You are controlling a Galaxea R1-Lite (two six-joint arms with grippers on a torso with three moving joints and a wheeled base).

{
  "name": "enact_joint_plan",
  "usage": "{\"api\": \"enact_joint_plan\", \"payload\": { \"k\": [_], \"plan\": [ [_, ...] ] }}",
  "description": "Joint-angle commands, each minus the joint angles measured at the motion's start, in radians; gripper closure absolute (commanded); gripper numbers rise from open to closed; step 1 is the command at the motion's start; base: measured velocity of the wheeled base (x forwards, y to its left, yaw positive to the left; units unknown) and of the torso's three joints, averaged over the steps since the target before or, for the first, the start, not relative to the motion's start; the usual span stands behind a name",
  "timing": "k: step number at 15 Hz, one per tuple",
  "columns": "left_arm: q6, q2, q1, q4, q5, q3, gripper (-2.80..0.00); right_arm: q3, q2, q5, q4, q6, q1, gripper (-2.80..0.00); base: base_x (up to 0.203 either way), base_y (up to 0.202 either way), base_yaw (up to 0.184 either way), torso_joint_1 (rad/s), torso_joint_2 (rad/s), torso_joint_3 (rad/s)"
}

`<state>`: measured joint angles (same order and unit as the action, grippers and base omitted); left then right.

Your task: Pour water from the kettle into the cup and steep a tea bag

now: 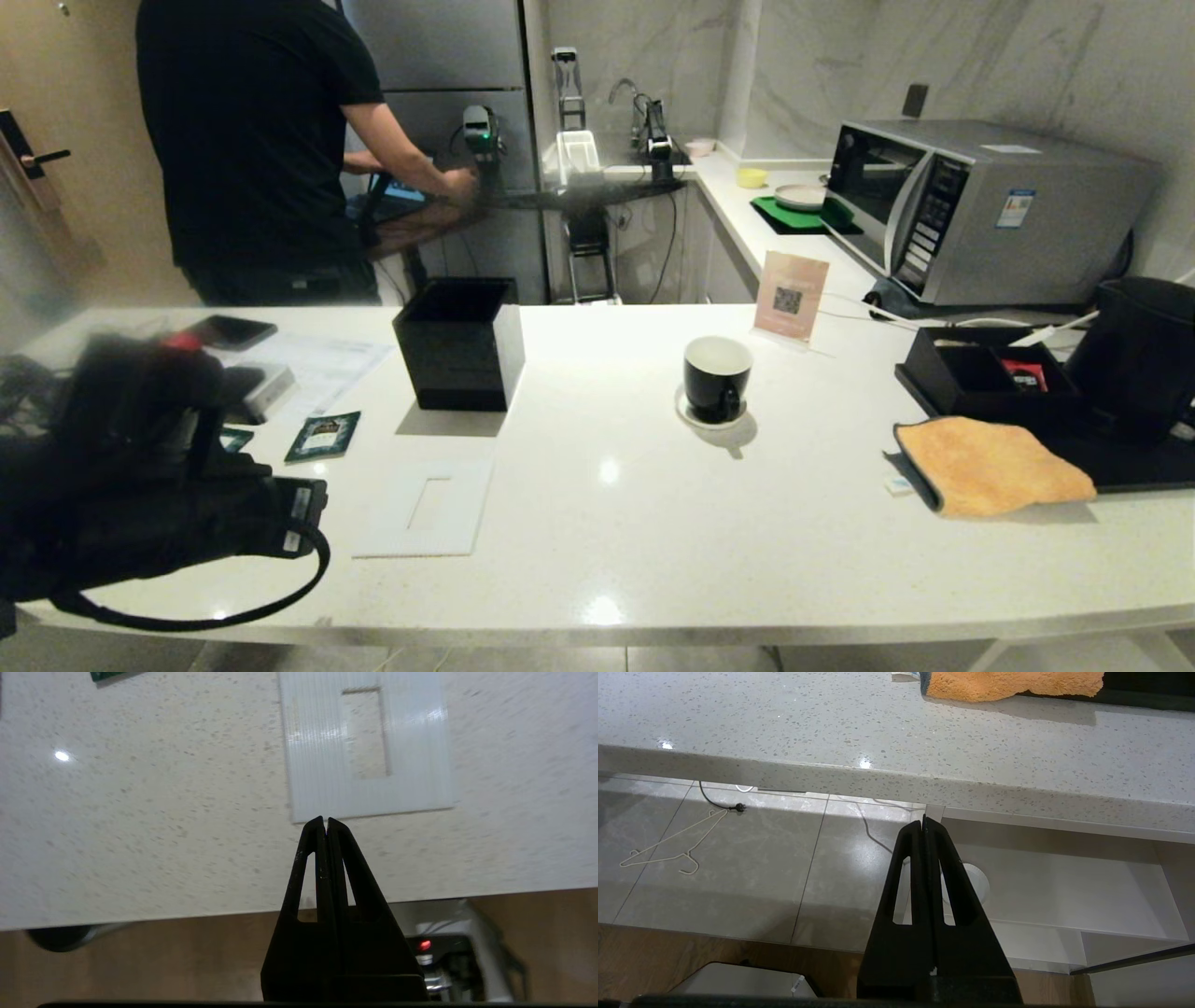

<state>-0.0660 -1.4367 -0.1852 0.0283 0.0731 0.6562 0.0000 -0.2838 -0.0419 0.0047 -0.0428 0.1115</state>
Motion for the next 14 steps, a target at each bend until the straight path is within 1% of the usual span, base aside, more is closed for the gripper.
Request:
{"api": "enact_joint_plan", "payload": {
  "k": [1,2,4,6,7,8,9,11,12,14],
  "plan": [
    [0.129,-0.061,0.089,0.002,-0.1,0.008,0.0,0.0,-0.001,-0.001,0.0,0.0,0.0,0.0,0.0,0.0,0.0,0.0,0.0,0.0],
    [0.21,-0.083,0.142,0.003,-0.175,0.014,0.0,0.0,-0.001,0.0,0.0,-0.001,0.0,0.0,0.0,0.0,0.0,0.0,0.0,0.0],
    [0.36,-0.127,0.228,0.019,-0.271,0.037,0.0,0.0,-0.001,0.0,0.0,0.0,0.0,0.0,0.0,0.0,0.0,0.0,0.0,0.0],
    [0.462,-0.175,0.271,0.074,-0.391,0.093,0.0,0.0,-0.001,0.0,0.0,0.0,0.0,0.0,0.0,0.0,0.0,0.0,0.0,0.0],
    [0.51,-0.198,0.282,0.116,-0.435,0.126,0.0,0.0,-0.001,0.0,0.0,-0.002,0.0,0.0,0.0,0.0,0.0,0.0,0.0,0.0],
    [0.565,-0.218,0.292,0.168,-0.462,0.164,0.0,0.0,0.0,0.0,0.0,-0.001,0.0,0.0,0.0,0.0,0.0,0.0,0.0,0.0],
    [0.624,-0.238,0.299,0.223,-0.477,0.201,0.0,0.0,-0.001,0.0,0.0,0.0,0.0,0.0,0.0,0.0,0.0,0.0,0.0,0.0],
    [0.722,-0.282,0.303,0.308,-0.496,0.277,0.0,0.0,-0.001,-0.001,0.0,-0.002,0.0,0.0,0.0,0.0,0.0,0.0,0.0,0.0],
    [0.764,-0.299,0.303,0.348,-0.515,0.304,0.0,0.0,-0.001,-0.001,0.0,0.0,0.0,0.0,0.0,0.0,0.0,0.0,0.0,0.0],
    [0.84,-0.331,0.305,0.399,-0.523,0.35,0.0,0.0,-0.001,0.0,0.0,-0.001,0.0,0.0,0.0,0.0,0.0,0.0,0.0,0.0]
  ]
}}
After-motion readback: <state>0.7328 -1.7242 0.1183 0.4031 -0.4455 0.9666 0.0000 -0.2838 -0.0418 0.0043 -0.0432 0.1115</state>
